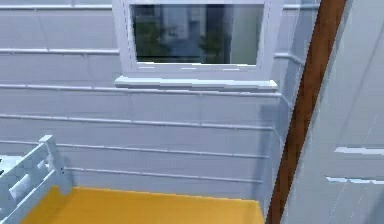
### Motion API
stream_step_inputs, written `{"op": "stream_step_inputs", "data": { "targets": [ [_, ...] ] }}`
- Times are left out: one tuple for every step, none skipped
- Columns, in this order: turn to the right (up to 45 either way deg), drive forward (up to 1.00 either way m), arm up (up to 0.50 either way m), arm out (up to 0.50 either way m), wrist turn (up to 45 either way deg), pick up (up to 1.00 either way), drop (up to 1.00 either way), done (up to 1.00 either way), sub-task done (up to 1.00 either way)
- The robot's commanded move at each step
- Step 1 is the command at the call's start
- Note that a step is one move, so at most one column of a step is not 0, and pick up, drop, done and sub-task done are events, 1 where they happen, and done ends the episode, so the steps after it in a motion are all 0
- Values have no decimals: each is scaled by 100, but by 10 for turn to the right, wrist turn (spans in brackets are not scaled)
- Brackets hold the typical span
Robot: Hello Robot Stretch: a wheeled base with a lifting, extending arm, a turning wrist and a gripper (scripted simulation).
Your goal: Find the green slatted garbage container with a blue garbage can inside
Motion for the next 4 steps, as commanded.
{"op": "stream_step_inputs", "data": {
  "targets": [
    [0, 5, 0, 0, 0, 0, 0, 0, 0],
    [-360, 0, 0, 0, 0, 0, 0, 0, 0],
    [0, 15, 0, 0, 0, 0, 0, 0, 0],
    [450, 0, 0, 0, 0, 0, 0, 0, 0]
  ]
}}
